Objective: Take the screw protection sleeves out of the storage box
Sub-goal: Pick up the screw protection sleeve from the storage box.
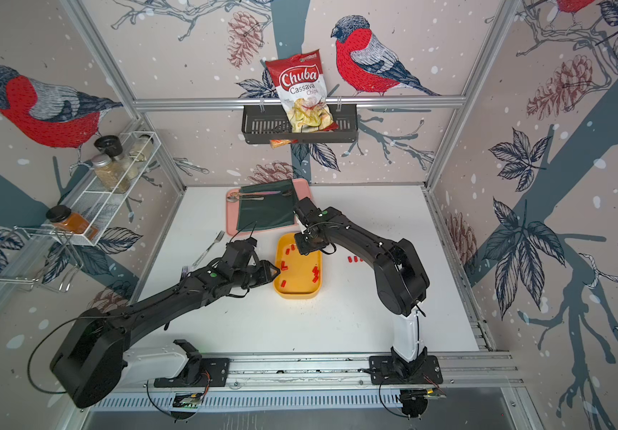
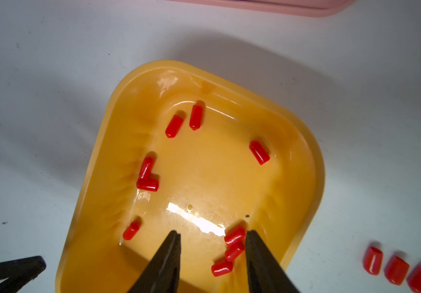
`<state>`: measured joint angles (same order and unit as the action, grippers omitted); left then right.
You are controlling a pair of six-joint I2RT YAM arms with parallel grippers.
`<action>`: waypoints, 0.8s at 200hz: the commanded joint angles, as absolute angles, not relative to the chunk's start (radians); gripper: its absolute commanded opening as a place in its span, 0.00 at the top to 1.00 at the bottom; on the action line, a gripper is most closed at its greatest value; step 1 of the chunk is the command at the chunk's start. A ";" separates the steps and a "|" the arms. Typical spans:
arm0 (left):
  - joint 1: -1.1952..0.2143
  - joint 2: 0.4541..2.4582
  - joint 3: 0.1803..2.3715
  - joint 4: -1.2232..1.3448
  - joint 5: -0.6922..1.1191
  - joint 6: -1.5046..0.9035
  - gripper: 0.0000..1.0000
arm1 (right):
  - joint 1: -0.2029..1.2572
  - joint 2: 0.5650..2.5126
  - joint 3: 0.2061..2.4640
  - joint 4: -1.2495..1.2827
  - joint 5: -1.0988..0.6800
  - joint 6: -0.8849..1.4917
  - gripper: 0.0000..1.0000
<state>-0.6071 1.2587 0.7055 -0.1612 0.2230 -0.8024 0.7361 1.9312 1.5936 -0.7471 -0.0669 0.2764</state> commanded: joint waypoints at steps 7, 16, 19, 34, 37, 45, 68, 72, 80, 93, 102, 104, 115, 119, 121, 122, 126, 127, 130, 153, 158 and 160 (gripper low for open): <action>-0.614 1.267 0.824 -0.266 0.156 -0.698 0.59 | 0.689 1.878 1.567 -0.698 -0.108 0.362 0.52; -0.614 1.282 0.874 -0.312 0.132 -0.671 0.58 | 0.662 1.862 1.559 -0.694 -0.113 0.382 0.52; -0.614 1.288 0.890 -0.327 0.126 -0.660 0.58 | 0.652 1.857 1.556 -0.695 -0.111 0.390 0.52; -0.618 1.320 0.960 -0.377 0.106 -0.614 0.58 | 0.605 1.833 1.539 -0.694 -0.120 0.420 0.52; -0.620 1.326 0.971 -0.381 0.105 -0.605 0.58 | 0.596 1.827 1.534 -0.693 -0.123 0.424 0.52; -0.628 1.344 0.992 -0.393 0.100 -0.571 0.58 | 0.576 1.811 1.520 -0.686 -0.135 0.435 0.52; -0.645 1.416 1.079 -0.433 0.081 -0.477 0.58 | 0.542 1.763 1.472 -0.646 -0.169 0.459 0.52; -0.650 1.430 1.091 -0.439 0.077 -0.459 0.58 | 0.542 1.759 1.466 -0.641 -0.172 0.459 0.52; -0.661 1.462 1.120 -0.462 0.061 -0.422 0.59 | 0.540 1.755 1.458 -0.638 -0.168 0.461 0.52; -0.688 1.521 1.171 -0.502 0.028 -0.354 0.59 | 0.540 1.754 1.452 -0.644 -0.168 0.458 0.52; -0.716 1.569 1.210 -0.534 -0.016 -0.302 0.61 | 0.540 1.753 1.445 -0.642 -0.167 0.457 0.52; -0.724 1.579 1.218 -0.541 -0.024 -0.290 0.61 | 0.540 1.753 1.443 -0.641 -0.167 0.457 0.52; -0.757 1.641 1.263 -0.581 -0.067 -0.227 0.62 | 0.539 1.753 1.435 -0.638 -0.169 0.458 0.52; -0.766 1.666 1.279 -0.595 -0.083 -0.207 0.62 | 0.540 1.751 1.434 -0.637 -0.169 0.459 0.52; -0.771 1.676 1.285 -0.602 -0.089 -0.197 0.62 | 0.538 1.752 1.434 -0.637 -0.169 0.459 0.52; -0.773 1.683 1.289 -0.606 -0.092 -0.193 0.62 | 0.537 1.752 1.434 -0.637 -0.169 0.459 0.52; -0.780 1.707 1.303 -0.620 -0.106 -0.177 0.63 | 0.537 1.750 1.433 -0.637 -0.168 0.458 0.52; -0.781 1.713 1.307 -0.623 -0.109 -0.174 0.63 | 0.537 1.750 1.433 -0.637 -0.167 0.458 0.52; -0.784 1.730 1.316 -0.634 -0.120 -0.166 0.64 | 0.537 1.749 1.432 -0.637 -0.167 0.458 0.52; -0.786 1.814 1.349 -0.665 -0.160 -0.132 0.68 | 0.528 1.741 1.428 -0.638 -0.166 0.455 0.52; -0.787 1.826 1.352 -0.663 -0.168 -0.129 0.69 | 0.525 1.738 1.428 -0.639 -0.165 0.454 0.52; -0.787 1.830 1.353 -0.664 -0.170 -0.128 0.69 | 0.524 1.736 1.428 -0.640 -0.164 0.454 0.52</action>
